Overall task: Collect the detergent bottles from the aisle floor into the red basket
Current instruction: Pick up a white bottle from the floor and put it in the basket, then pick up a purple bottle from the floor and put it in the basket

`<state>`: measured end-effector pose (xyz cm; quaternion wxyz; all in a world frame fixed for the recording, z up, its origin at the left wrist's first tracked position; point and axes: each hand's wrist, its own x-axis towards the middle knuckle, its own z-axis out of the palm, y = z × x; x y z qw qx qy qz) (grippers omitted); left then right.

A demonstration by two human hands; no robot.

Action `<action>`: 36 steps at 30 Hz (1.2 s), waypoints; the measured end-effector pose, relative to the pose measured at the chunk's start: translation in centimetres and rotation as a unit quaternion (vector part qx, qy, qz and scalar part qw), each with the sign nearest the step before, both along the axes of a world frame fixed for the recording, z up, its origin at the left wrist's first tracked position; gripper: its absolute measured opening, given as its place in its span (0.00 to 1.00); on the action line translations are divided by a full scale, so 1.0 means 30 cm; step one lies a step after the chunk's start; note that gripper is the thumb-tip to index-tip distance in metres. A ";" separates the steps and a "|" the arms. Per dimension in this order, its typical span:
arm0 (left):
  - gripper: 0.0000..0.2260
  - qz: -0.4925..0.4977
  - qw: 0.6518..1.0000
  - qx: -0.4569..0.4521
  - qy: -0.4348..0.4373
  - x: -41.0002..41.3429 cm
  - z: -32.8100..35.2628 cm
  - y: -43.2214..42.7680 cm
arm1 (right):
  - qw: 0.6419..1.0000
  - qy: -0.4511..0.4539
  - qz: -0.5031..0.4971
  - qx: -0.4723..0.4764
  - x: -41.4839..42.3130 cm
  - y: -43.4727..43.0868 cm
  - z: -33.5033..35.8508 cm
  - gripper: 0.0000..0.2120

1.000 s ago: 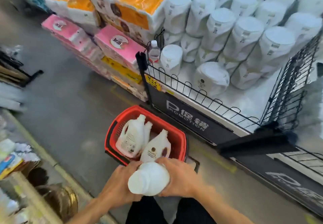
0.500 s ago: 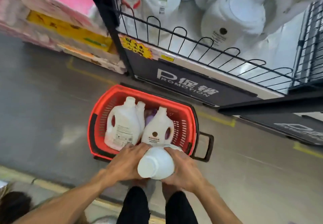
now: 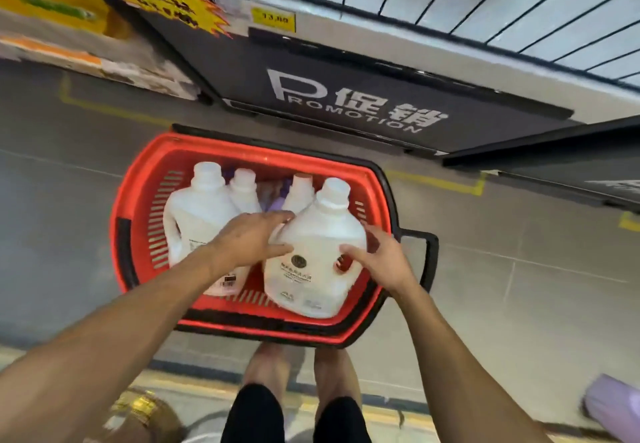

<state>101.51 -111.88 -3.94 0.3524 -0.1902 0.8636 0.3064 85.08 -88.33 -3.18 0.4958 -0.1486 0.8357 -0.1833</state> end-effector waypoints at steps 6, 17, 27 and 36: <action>0.20 -0.112 0.991 -0.057 -0.044 -0.171 0.032 0.102 | 0.992 0.082 0.064 0.073 -0.142 -0.018 0.067 0.16; 0.27 -0.211 0.957 -0.198 0.028 -0.333 0.455 0.166 | 0.986 0.108 0.082 0.101 -0.110 0.075 0.458 0.23; 0.27 -0.294 0.911 -0.193 0.216 -0.543 1.088 0.280 | 0.976 0.158 -0.055 0.142 -0.025 0.263 1.046 0.22; 0.27 -0.424 0.835 -0.190 0.295 -0.684 1.486 0.668 | 0.932 0.276 -0.170 0.163 0.021 0.728 1.483 0.23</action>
